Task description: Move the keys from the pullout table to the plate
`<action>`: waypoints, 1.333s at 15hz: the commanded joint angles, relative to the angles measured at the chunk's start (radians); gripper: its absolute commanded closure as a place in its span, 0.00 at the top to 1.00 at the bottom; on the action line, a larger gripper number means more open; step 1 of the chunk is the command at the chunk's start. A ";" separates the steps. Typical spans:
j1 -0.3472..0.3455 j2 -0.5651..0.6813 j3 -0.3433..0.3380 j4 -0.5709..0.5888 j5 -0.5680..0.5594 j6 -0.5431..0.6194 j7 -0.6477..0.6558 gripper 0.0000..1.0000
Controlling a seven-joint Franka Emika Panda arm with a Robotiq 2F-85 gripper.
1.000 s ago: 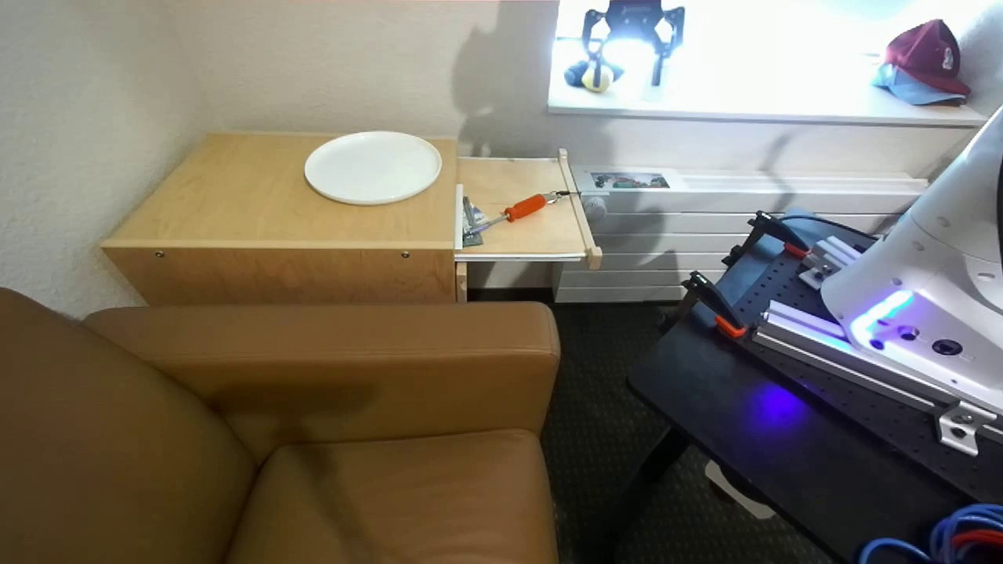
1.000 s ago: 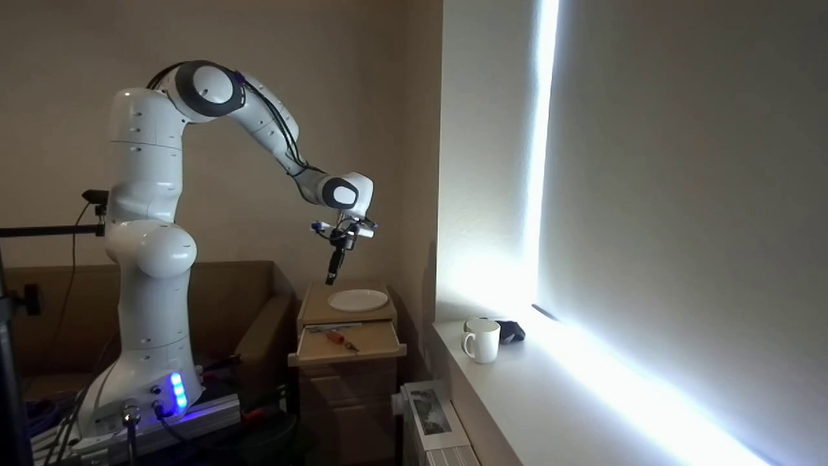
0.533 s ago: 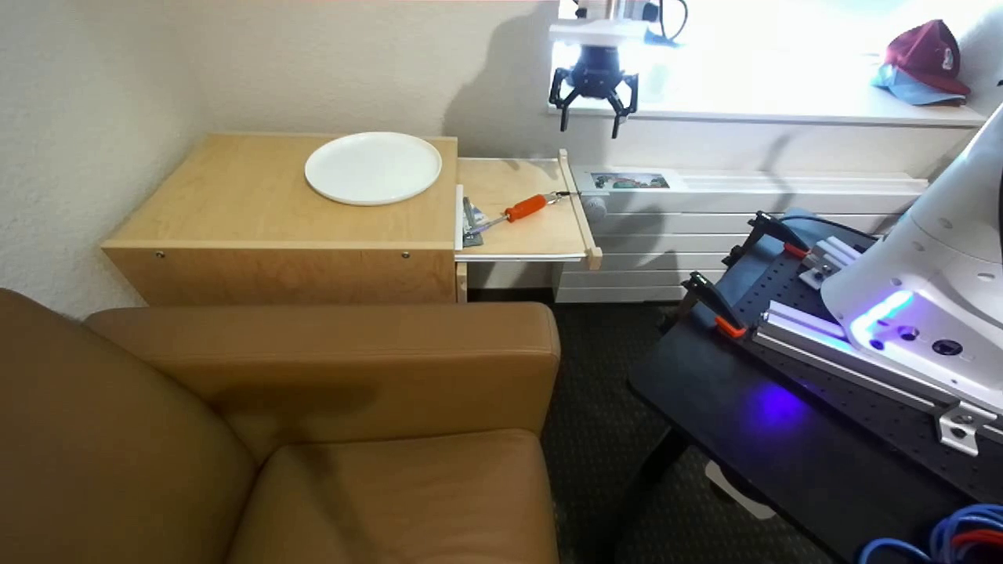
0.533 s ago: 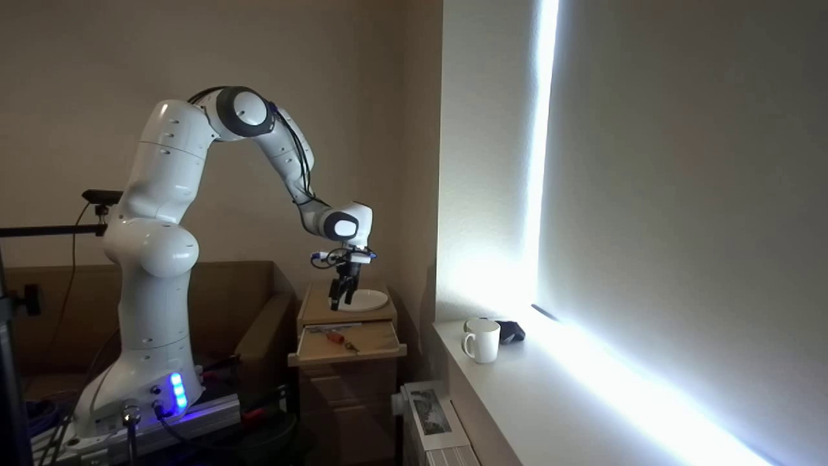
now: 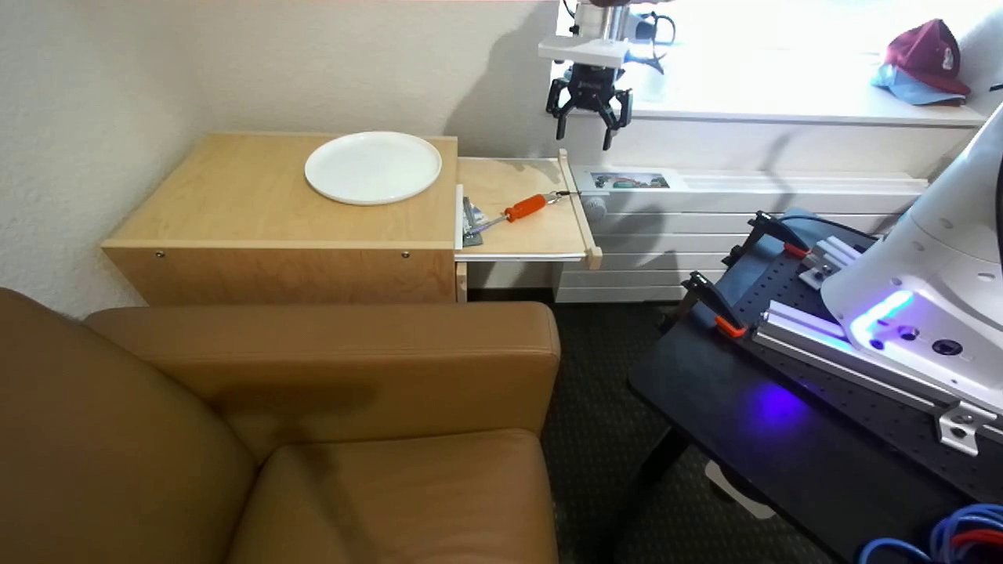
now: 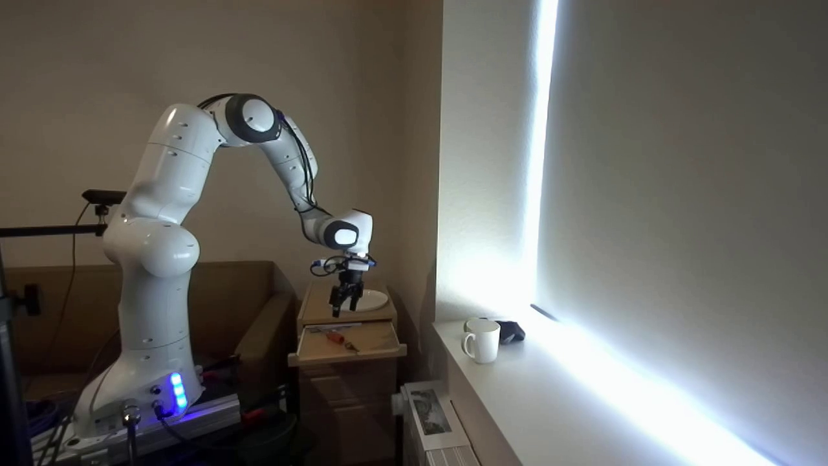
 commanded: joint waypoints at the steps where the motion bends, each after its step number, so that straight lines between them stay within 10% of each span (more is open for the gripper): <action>1: 0.009 0.105 0.004 0.039 0.107 0.113 0.113 1.00; 7: 0.044 0.244 -0.017 0.072 0.164 0.321 0.264 1.00; 20: 0.086 0.361 -0.019 0.097 0.138 0.340 0.266 1.00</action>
